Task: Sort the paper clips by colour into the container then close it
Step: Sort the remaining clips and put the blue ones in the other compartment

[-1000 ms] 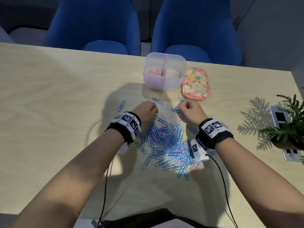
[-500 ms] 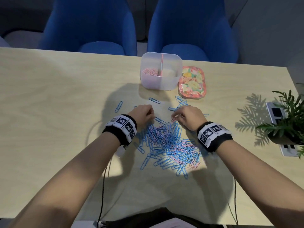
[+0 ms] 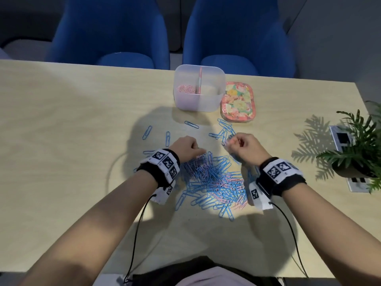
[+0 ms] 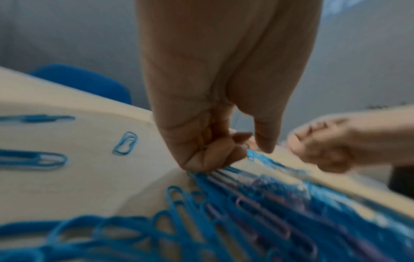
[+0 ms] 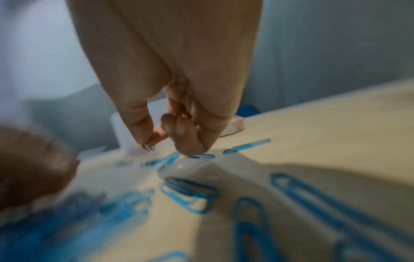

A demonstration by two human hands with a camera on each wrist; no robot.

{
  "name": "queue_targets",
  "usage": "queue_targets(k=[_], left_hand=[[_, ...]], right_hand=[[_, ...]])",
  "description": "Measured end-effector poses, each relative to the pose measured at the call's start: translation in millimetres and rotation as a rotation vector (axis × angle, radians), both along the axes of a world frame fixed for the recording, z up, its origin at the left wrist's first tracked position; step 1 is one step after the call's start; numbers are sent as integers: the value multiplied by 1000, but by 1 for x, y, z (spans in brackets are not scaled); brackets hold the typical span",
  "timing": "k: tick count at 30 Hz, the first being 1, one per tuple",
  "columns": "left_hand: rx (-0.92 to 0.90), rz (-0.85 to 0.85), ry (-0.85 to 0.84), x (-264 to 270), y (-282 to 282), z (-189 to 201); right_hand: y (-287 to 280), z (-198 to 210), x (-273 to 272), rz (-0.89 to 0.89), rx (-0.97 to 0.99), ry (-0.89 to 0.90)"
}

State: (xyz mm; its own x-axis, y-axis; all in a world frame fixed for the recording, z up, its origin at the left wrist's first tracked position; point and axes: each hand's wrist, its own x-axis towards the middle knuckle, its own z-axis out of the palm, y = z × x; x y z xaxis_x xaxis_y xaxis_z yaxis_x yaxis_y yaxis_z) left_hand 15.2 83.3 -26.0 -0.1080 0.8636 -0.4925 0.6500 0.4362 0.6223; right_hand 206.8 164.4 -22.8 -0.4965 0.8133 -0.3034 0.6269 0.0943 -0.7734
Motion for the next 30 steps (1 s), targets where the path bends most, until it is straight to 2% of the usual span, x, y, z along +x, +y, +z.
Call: queue_targets(k=[2,4,8,10,13,15,18,19,22,23,26,28,30], left_hand=[[58,-53,139,1,-5,-3],[75,-114,176,0,-8,-6],[45,-274,158,-3,-16,-5],[80,-232,120,-5,-18,-3],[112,-58,-44,-11,-16,-3],[93,-41,-101,-13,-14,-1],[103,-185,54,-8,-11,4],[129,-252,132,-5,-11,4],[180,-409,310,0,-9,5],[181,-441,354,0,-8,7],[179,-530,436,-1,-6,8],[158,-563,442,-3,-6,4],[136,-519,388,-7,-4,0]], right_hand=[[-5,5,-1,-182,-202,202],[-8,6,-1,-310,-355,339],[-9,11,0,-356,-527,501],[-10,12,-1,-360,-591,557],[-12,15,-4,-373,-676,602],[-13,15,-7,-432,-708,562],[-15,10,-16,-494,-721,455],[-18,6,-21,-451,-603,321],[-38,-6,-35,-160,-93,-233],[-45,-10,-38,-108,8,-343],[-52,-18,-37,-72,99,-401],[-49,-18,-30,-82,43,-379],[-44,-16,-17,-127,-7,-314]])
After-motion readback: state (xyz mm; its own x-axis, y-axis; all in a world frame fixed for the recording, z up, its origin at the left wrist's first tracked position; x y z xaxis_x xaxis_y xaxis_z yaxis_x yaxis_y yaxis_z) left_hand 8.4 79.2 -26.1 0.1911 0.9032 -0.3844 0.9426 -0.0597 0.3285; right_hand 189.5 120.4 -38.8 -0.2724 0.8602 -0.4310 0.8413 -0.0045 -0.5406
